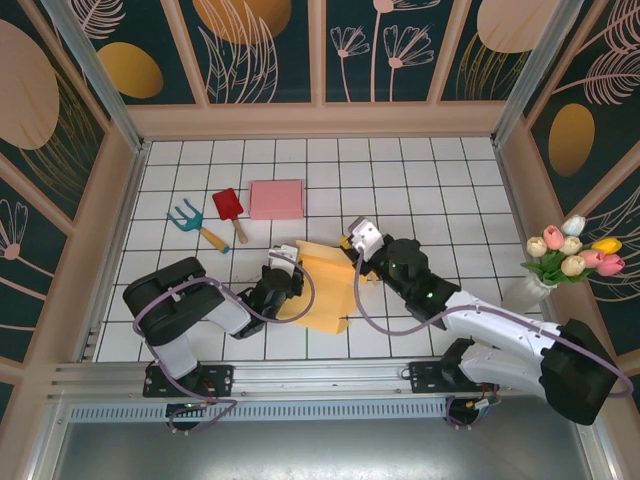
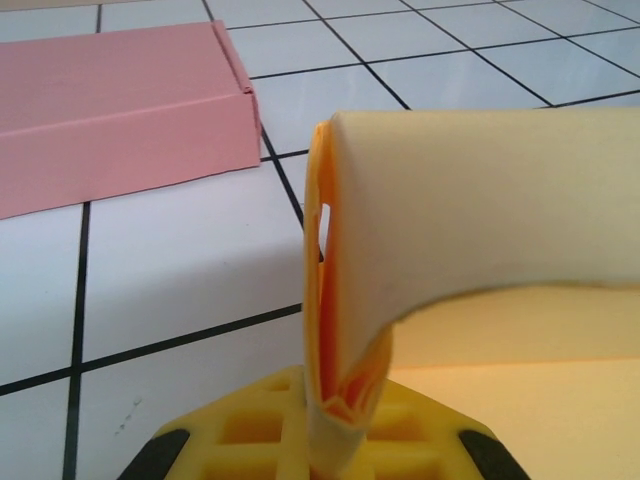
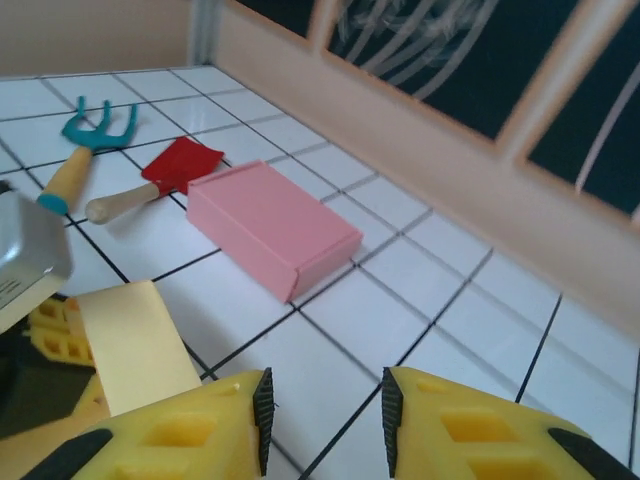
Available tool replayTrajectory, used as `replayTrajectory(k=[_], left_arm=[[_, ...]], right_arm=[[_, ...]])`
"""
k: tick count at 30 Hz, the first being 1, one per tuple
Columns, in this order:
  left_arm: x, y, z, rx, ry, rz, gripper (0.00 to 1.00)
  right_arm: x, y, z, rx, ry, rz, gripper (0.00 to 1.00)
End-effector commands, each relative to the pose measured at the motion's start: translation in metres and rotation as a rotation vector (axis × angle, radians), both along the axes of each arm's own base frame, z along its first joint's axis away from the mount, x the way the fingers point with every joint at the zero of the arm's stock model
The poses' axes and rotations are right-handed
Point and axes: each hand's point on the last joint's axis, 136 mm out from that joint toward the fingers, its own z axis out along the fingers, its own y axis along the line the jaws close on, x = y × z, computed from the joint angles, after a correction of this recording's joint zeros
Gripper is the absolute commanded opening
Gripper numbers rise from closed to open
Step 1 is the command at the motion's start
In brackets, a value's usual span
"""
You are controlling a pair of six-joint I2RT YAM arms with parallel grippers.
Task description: Fold the paper box
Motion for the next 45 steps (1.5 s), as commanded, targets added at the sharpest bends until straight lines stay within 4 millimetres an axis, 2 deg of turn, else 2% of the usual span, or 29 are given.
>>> replayTrajectory(k=[1, 5, 8, 13, 17, 21, 25, 29, 33, 37, 41, 45], left_arm=[[-0.001, -0.004, 0.008, -0.009, -0.029, -0.034, 0.05], [0.003, 0.002, 0.004, 0.012, -0.025, 0.006, 0.07], [0.008, 0.005, 0.000, 0.030, -0.014, 0.046, 0.13], [0.015, 0.006, -0.007, 0.066, 0.006, 0.094, 0.18], [0.016, 0.004, -0.004, 0.041, 0.007, 0.100, 0.25], [0.017, -0.002, 0.000, 0.007, 0.011, 0.087, 0.26], [0.022, -0.002, 0.000, -0.006, 0.018, 0.125, 0.17], [0.027, 0.006, -0.006, 0.007, 0.011, 0.193, 0.00], [0.030, 0.022, -0.011, 0.009, 0.006, 0.293, 0.00], [0.029, 0.021, -0.012, 0.012, 0.012, 0.285, 0.00], [0.027, 0.017, -0.008, 0.000, 0.015, 0.251, 0.20], [0.025, 0.018, -0.002, -0.003, 0.009, 0.241, 0.27]], right_arm=[[0.011, -0.010, -0.019, 0.197, 0.258, -0.193, 0.38], [0.011, -0.008, -0.050, 0.163, 0.330, -0.218, 0.37], [0.016, -0.011, -0.071, 0.112, 0.348, -0.270, 0.38], [0.020, -0.012, -0.090, 0.055, 0.365, -0.301, 0.38], [0.021, -0.009, -0.095, 0.046, 0.369, -0.301, 0.38], [0.022, -0.009, -0.097, 0.030, 0.365, -0.301, 0.38], [0.022, -0.010, -0.098, 0.029, 0.366, -0.305, 0.38], [0.021, -0.012, -0.101, 0.029, 0.370, -0.308, 0.38], [0.021, -0.013, -0.101, 0.031, 0.366, -0.314, 0.38], [0.020, -0.011, -0.100, 0.047, 0.376, -0.307, 0.38], [0.018, -0.010, -0.097, 0.066, 0.381, -0.300, 0.39], [0.018, -0.010, -0.097, 0.069, 0.381, -0.301, 0.39]])
